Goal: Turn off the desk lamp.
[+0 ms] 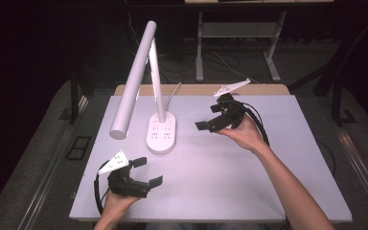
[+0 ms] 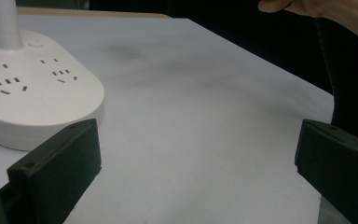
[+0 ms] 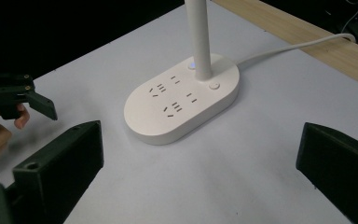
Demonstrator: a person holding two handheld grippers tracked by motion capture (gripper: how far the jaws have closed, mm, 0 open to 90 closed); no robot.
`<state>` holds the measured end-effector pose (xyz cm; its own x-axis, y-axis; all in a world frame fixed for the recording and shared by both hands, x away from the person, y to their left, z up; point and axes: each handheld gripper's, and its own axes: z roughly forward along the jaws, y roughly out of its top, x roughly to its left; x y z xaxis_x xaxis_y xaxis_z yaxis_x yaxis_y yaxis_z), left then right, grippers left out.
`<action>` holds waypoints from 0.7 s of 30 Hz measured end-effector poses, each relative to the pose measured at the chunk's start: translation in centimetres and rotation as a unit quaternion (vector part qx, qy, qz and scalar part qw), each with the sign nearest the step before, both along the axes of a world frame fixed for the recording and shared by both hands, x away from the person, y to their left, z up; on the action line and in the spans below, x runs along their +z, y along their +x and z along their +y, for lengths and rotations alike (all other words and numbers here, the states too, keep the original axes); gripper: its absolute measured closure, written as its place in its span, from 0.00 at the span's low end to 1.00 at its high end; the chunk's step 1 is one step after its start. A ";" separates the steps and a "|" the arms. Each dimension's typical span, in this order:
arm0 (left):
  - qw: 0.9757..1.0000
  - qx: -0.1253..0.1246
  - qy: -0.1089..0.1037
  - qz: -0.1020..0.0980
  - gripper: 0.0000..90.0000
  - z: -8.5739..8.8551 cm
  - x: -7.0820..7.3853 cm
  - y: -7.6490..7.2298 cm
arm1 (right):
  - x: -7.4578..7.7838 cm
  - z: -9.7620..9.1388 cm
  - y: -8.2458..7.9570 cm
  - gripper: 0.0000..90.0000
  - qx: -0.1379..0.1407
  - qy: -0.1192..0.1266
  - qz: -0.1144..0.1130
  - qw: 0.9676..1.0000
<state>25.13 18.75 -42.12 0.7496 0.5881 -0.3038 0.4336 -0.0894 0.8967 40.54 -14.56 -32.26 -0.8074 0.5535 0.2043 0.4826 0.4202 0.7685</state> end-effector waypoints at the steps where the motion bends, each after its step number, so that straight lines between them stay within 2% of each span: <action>1: 1.000 0.001 -0.001 0.000 0.00 0.0 0.0 0.0 | 0.0 0.3 0.2 0.01 -0.001 0.000 0.002 1.000; 21: 1.000 -0.001 -0.003 -0.003 0.00 0.3 0.0 0.0 | 0.9 4.9 4.7 0.01 0.011 -0.010 0.007 1.000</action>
<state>25.18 19.00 -42.09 0.7525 0.5846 -0.3034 0.4287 -0.0850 0.8995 45.28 -9.68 -31.38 -0.8171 0.5388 0.2050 0.4832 0.4460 0.7534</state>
